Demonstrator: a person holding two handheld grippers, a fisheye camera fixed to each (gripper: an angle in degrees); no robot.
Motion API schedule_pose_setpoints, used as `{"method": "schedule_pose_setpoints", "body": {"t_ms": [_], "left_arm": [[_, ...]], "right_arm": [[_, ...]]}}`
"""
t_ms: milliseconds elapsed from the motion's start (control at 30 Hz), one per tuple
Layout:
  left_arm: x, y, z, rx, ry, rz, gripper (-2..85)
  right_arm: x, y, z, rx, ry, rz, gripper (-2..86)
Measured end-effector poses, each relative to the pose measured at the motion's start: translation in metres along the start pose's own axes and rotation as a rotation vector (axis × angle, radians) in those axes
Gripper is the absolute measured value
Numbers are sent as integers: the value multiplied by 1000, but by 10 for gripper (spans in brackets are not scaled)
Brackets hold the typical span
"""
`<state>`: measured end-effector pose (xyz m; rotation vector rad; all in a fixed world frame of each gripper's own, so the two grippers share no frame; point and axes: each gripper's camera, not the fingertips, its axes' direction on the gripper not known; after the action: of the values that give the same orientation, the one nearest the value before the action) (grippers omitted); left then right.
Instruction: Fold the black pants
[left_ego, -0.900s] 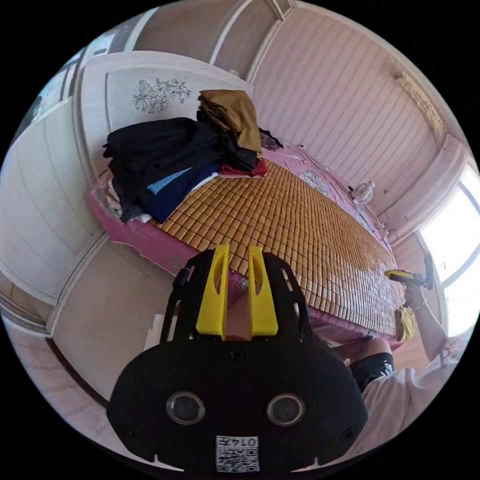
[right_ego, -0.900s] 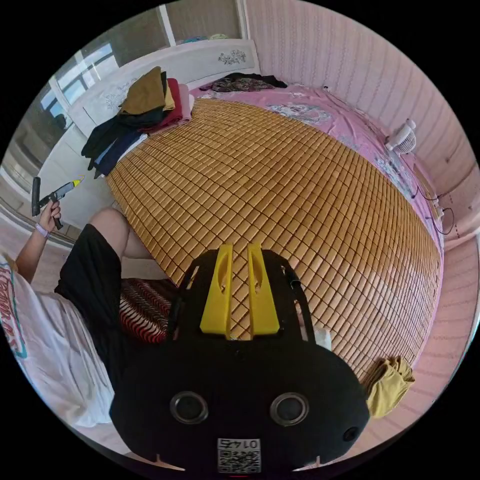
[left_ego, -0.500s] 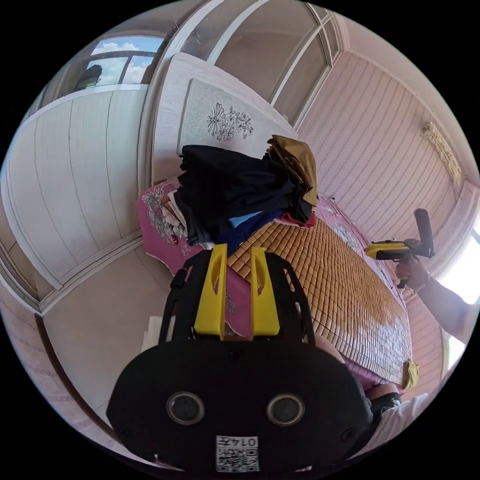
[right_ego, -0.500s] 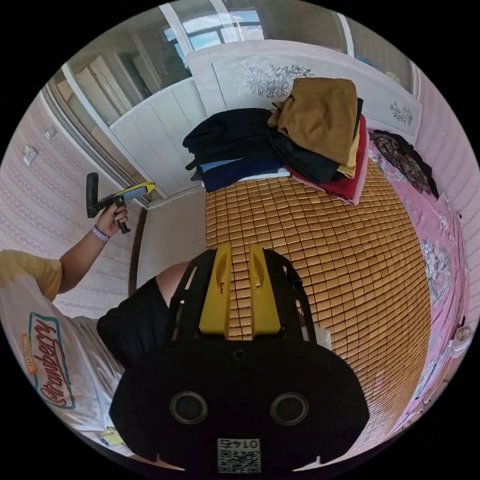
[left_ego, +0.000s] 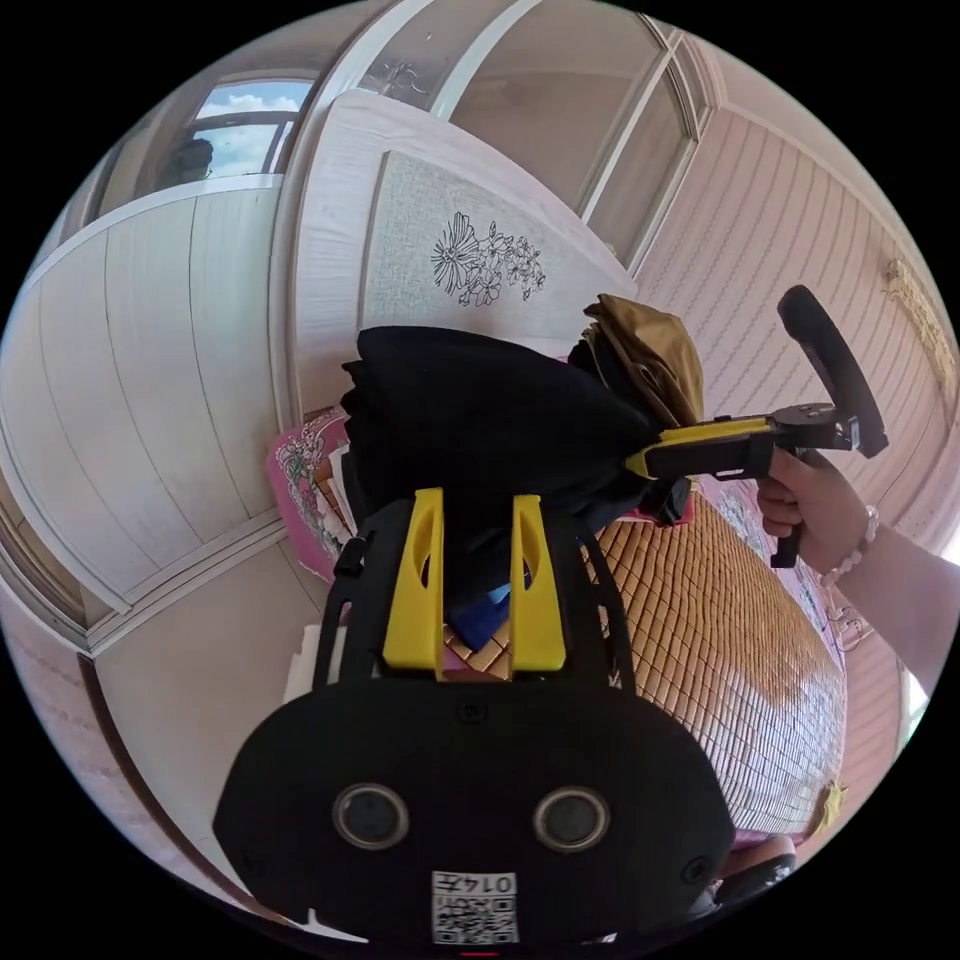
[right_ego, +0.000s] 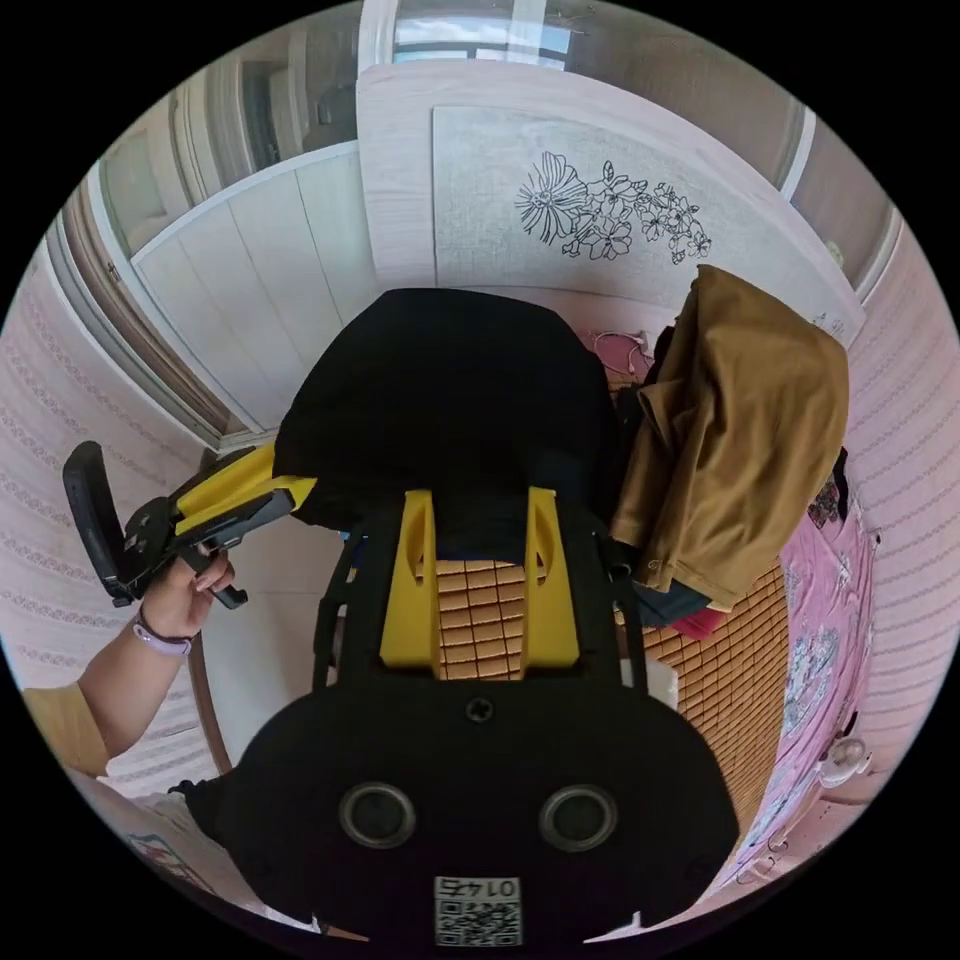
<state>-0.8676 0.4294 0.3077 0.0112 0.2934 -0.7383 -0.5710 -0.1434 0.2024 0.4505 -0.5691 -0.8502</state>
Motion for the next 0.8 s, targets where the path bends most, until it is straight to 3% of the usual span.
{"method": "schedule_pose_setpoints", "body": {"t_ms": [67,300,467,567,633,700,800], "left_arm": [[0,-5,-17,43,23,27,41],[43,-39,-124,281,184,194,-5],[141,-40,-191,362,420,454,-6],[222,-4,-201,268,652,649,-2],[268,32,-186,111,794,745,7],[316,95,-146,-157,929,796,28],[335,162,-106,-448,892,758,43]], "right_arm": [[3,-3,22,-115,12,19,45],[19,53,-49,149,-142,-17,3],[36,176,-122,305,-248,62,1],[30,275,-139,338,-168,175,2],[25,335,-135,290,-91,262,2],[24,394,-114,168,-116,398,3],[19,489,-61,-100,-137,663,3]]}}
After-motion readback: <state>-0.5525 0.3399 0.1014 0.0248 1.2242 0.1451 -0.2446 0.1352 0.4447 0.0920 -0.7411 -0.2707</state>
